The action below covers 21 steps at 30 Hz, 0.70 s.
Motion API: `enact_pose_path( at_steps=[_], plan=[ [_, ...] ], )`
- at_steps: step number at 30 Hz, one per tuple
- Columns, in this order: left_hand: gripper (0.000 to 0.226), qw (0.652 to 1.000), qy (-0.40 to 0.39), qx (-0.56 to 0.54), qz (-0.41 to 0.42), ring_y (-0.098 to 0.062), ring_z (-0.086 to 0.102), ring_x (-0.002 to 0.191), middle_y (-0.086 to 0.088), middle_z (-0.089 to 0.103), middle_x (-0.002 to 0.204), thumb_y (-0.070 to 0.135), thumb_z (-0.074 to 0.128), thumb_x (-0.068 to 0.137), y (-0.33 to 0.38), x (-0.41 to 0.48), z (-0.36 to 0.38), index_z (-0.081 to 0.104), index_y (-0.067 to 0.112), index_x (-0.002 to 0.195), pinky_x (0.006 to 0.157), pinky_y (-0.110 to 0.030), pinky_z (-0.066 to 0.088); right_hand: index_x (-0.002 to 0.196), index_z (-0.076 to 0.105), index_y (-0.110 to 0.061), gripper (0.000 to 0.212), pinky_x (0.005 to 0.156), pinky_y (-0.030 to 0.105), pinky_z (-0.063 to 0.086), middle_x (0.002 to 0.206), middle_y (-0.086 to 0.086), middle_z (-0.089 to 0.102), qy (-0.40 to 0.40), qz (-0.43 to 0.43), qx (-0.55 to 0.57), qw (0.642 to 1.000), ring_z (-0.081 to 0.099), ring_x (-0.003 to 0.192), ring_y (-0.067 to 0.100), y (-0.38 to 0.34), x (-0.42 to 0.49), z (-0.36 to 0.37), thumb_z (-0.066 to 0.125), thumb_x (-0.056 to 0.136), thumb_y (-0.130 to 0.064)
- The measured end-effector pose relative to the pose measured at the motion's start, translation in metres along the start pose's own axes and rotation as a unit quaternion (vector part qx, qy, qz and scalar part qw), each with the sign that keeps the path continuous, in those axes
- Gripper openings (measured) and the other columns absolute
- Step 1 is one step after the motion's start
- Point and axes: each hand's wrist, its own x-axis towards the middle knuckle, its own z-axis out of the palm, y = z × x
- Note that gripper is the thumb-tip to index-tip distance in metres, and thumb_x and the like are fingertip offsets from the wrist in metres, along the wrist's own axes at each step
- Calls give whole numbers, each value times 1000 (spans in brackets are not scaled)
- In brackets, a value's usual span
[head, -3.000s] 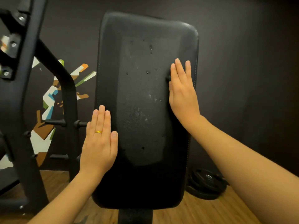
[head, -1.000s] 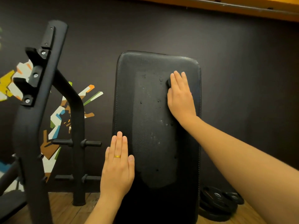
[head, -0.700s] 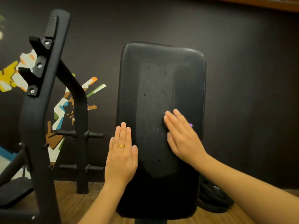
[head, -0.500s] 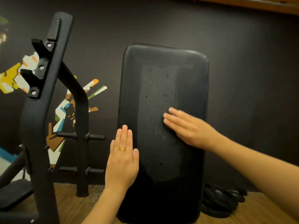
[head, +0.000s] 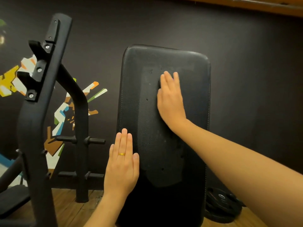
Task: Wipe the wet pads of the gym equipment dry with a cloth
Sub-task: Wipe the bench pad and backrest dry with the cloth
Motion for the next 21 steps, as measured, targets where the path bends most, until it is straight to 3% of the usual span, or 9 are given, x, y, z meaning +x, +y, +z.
enact_pose_path(
  at_steps=[5, 10, 14, 17, 21],
  plan=[
    [60, 1000, -1, -9, -13, -11, -4, 156, -2, 8, 169, 36, 25, 104, 1, 0, 0, 15, 13, 159, 119, -44, 16, 151, 36, 3, 51, 101, 54, 50, 159, 16, 35, -73, -141, 3, 987, 17, 152, 39, -4, 16, 5, 46, 101, -1],
    [60, 1000, -1, -4, -14, -12, -2, 156, 0, 6, 170, 34, 27, 104, 1, -1, 0, 17, 12, 159, 119, -46, 16, 147, 41, 7, 51, 113, 52, 40, 152, 21, 43, -68, -200, -4, 978, 25, 147, 47, -43, 44, 21, 52, 97, 3],
    [60, 1000, 1, -4, -8, -12, -3, 156, 5, 0, 170, 34, 26, 104, 1, -1, 0, 14, 14, 160, 119, -46, 12, 143, 46, 4, 55, 115, 44, 38, 146, 18, 48, -26, -176, -4, 984, 31, 145, 45, -60, 53, 26, 56, 90, 10],
    [60, 1000, 1, -2, -5, -12, -3, 156, 5, 0, 170, 35, 26, 104, -1, -1, 1, 14, 14, 160, 119, -45, 12, 145, 44, 0, 54, 108, 37, 44, 152, 12, 44, -5, -147, 8, 989, 25, 150, 38, -41, 52, 23, 51, 93, 10],
    [60, 1000, 7, -1, -2, -13, -1, 156, -2, 9, 170, 34, 28, 104, -1, -1, 2, 14, 14, 159, 118, -47, 14, 149, 40, -1, 52, 119, 44, 33, 158, 10, 37, 29, -27, 9, 999, 18, 153, 36, 21, 52, 0, 38, 98, 6]
  ],
)
